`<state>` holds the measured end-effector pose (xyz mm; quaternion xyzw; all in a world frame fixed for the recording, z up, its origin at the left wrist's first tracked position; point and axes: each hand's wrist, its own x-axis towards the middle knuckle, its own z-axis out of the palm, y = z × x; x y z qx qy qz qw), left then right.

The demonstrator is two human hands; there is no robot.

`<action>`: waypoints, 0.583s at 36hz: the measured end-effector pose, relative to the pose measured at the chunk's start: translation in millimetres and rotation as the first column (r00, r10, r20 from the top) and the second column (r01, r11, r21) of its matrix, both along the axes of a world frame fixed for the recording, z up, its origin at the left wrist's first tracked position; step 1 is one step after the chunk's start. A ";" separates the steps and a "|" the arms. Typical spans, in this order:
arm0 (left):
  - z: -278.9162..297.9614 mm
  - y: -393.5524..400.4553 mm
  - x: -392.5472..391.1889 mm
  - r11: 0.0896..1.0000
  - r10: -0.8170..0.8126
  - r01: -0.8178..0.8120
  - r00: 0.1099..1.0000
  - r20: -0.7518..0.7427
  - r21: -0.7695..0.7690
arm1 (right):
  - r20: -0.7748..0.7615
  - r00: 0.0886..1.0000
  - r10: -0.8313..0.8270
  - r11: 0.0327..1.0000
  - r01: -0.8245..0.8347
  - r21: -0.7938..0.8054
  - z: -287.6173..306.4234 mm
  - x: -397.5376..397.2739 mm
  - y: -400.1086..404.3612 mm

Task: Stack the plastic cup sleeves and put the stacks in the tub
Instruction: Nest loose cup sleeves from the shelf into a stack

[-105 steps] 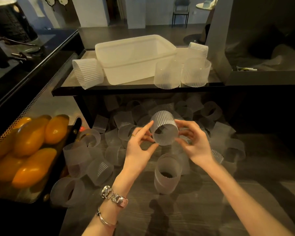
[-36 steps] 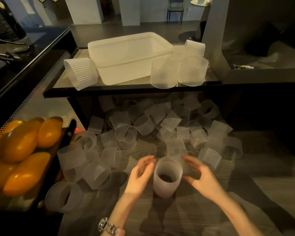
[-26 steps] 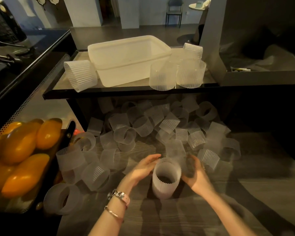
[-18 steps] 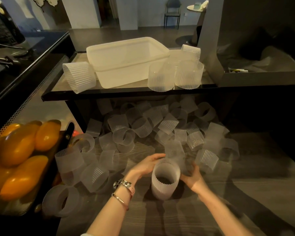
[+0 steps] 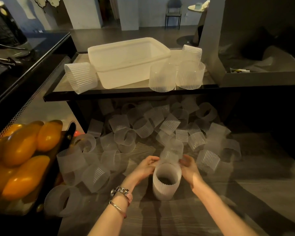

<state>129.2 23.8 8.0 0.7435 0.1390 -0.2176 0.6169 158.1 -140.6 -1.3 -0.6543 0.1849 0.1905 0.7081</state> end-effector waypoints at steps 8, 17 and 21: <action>-3.1 6.7 -5.0 0.949 0.272 -0.253 0.959 0.081 -0.188 | 0.107 0.987 0.123 0.992 -0.125 0.014 18.9 5.4 3.2; 4.0 18.7 -6.0 0.902 0.406 -0.354 0.891 0.205 -0.249 | 0.213 0.946 0.246 0.969 -0.248 -0.018 31.7 16.3 14.4; 8.4 18.1 -8.2 0.888 0.452 -0.407 0.860 0.237 -0.215 | 0.158 0.960 0.229 0.971 -0.237 0.030 31.2 19.6 16.7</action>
